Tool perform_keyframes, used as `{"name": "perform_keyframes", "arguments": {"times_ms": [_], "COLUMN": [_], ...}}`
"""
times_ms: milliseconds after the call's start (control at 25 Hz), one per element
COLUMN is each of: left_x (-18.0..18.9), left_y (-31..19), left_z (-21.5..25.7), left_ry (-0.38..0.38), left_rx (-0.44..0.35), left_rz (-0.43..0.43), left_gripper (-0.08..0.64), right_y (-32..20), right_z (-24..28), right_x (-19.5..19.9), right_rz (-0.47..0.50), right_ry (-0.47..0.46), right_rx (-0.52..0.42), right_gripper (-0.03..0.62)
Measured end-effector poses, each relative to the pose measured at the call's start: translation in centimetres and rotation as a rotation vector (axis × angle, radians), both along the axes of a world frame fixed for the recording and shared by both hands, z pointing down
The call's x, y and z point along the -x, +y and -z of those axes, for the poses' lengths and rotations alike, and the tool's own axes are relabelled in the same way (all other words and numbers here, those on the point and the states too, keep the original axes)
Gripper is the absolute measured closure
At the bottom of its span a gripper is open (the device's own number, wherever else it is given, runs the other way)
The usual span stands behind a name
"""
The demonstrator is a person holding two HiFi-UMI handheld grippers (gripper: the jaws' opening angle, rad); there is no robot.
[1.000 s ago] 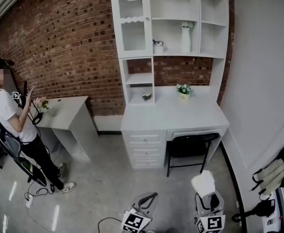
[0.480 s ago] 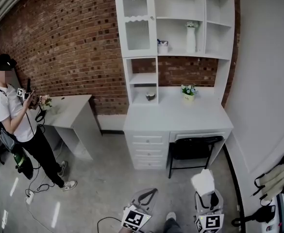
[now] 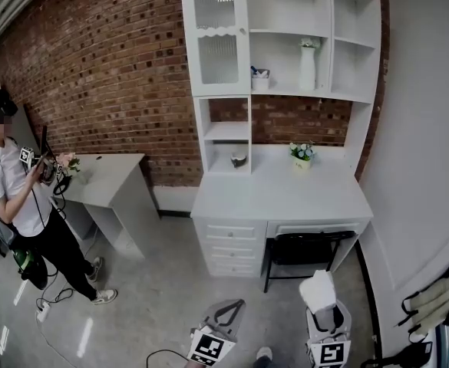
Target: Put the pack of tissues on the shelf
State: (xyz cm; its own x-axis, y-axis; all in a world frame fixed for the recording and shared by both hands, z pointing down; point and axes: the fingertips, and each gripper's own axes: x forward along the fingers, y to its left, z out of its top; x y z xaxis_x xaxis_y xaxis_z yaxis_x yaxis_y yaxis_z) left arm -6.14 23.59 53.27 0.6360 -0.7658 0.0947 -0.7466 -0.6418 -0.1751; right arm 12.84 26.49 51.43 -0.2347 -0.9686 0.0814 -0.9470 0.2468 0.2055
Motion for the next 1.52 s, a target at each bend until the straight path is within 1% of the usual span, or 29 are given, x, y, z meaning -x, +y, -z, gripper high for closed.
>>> {"name": "perform_keyframes", "arguments": {"times_ms": [80,280,560,760,1000,1200,1520], "left_x": [-0.5,-2.3,-3.9,-4.9,-6.0,-7.0,-7.1], "left_y": [-1.2,-3.7,-6.5,-8.3,-10.5,-11.4,-12.2], "left_z": [0.3,0.3,0.3,0.1,-0.2,-0.8,-0.6], "left_ry": [0.023,0.026,0.0,-0.005,-0.008,-0.001,-0.005], "left_rx": [0.005,0.002,0.002,0.005,0.011,0.019,0.015], "left_rz": [0.008,0.01,0.018,0.047,0.08,0.098,0.115], "left_gripper": [0.549,0.549,0.549,0.549,0.549,0.549,0.549], "right_y": [-1.2,-3.8,-7.1,-9.4,-12.3,-13.7,-14.8], "right_z": [0.1,-0.6,-0.8,-1.3,-0.9,-1.8,-1.5], "right_x": [-0.6,-1.9,-3.0,-4.0,-4.8,-5.5,-5.1], "right_rz": [0.003,0.023,0.055,0.083,0.131,0.15,0.178], "right_ry": [0.003,0.022,0.038,0.027,0.041,0.041,0.03], "right_rx": [0.0,0.007,0.018,0.028,0.017,0.028,0.025], "right_gripper": [0.341,0.341,0.341,0.341,0.341,0.341,0.341]}}
